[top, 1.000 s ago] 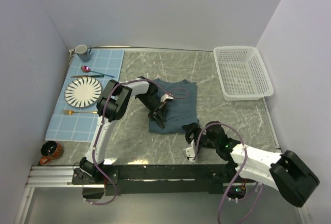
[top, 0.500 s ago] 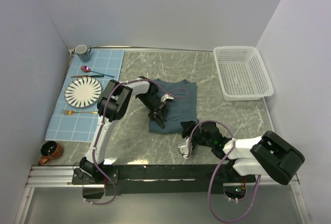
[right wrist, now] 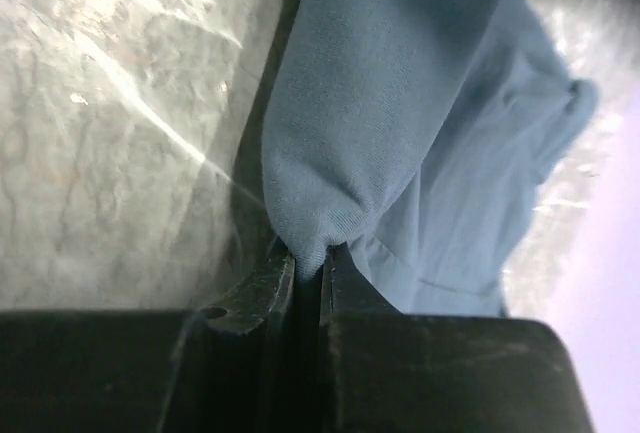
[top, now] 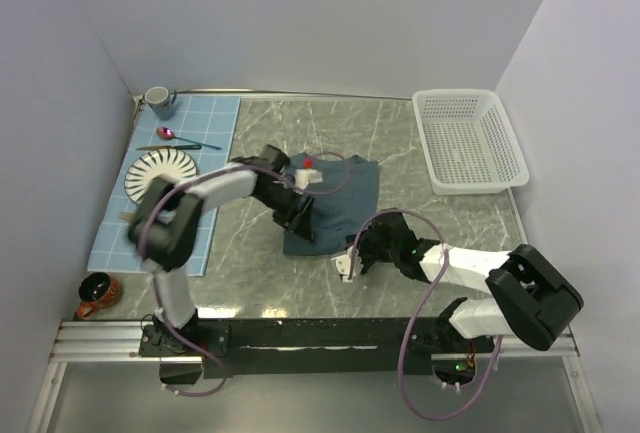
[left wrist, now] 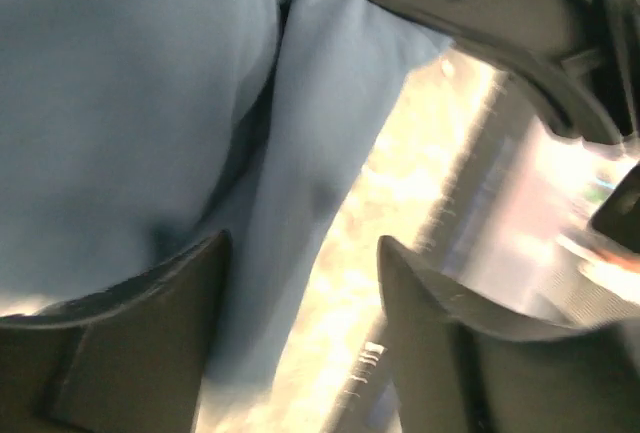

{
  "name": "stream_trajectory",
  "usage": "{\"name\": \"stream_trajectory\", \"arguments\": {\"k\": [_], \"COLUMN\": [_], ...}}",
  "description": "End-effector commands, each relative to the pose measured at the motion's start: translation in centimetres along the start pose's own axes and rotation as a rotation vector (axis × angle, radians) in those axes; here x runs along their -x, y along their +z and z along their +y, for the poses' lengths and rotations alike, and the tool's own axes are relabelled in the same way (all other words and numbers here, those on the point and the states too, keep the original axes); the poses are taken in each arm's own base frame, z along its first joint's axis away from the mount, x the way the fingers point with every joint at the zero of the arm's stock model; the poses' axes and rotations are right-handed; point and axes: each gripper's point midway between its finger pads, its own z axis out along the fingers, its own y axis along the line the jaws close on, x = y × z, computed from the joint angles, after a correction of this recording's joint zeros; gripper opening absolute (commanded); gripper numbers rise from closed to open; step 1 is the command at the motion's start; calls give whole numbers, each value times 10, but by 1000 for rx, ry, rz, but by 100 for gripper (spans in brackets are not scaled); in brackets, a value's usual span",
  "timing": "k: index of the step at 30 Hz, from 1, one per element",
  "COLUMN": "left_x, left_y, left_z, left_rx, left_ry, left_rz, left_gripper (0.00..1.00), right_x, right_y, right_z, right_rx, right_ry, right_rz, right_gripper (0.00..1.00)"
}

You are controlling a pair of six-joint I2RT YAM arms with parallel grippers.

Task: Roll the t-shirts
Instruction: Roll the T-shirt to the center of the board.

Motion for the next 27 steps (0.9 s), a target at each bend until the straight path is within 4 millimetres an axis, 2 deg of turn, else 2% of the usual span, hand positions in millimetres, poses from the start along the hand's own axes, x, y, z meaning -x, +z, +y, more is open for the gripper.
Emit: {"name": "stream_trajectory", "arguments": {"k": [1, 2, 3, 4, 5, 6, 7, 9, 10, 11, 12, 13, 14, 15, 16, 23, 27], "left_x": [63, 61, 63, 51, 48, 53, 40, 39, 30, 29, 18, 20, 19, 11, 10, 4, -1], "left_y": [-79, -84, -95, -88, -88, -95, -79, -81, -67, -64, -58, -53, -52, -47, -41, -25, -7], "left_z": [-2, -8, -20, -15, -13, -21, -21, -32, -37, -41, -36, -49, -53, -47, -53, -63, -55], "left_rx": [342, 355, 375, 400, 427, 446, 458, 513, 514, 524, 553, 552, 562, 583, 580, 602, 604], "left_ry": [374, 423, 500, 532, 556, 631, 715, 834, 919, 966, 986, 1071, 1107, 1120, 1176, 1305, 1341], "left_rz": [-468, -490, -539, -523, -533, -579, -549, -601, -600, -614, -608, -641, -656, -647, -649, -662, -593], "left_gripper": [73, 74, 74, 74, 74, 75, 75, 75, 75, 75, 75, 75, 75, 76, 76, 77, 76], "right_x": [8, 8, 10, 11, 11, 12, 12, 12, 12, 13, 13, 13, 14, 14, 14, 14, 14], "right_y": [-12, -16, -17, -17, -17, -17, -17, -16, -14, -15, -14, -14, -14, -14, -14, -13, -12], "right_z": [24, 32, 27, 27, 29, 27, 27, 21, 20, 20, 13, 14, 14, 12, 12, 10, 7], "right_rx": [182, 223, 227, 235, 247, 245, 249, 242, 248, 255, 249, 257, 263, 260, 263, 264, 265], "right_ry": [152, 175, 170, 172, 179, 183, 188, 213, 228, 255, 263, 273, 282, 285, 289, 311, 323], "right_rz": [-50, -46, -50, -53, -55, -55, -54, -50, -49, -44, -47, -43, -43, -45, -44, -35, -34], "right_gripper": [1, 1, 1, 1, 1, 1, 1, 1, 0, 0, 0, 1, 1, 1, 0, 1, 1]}}
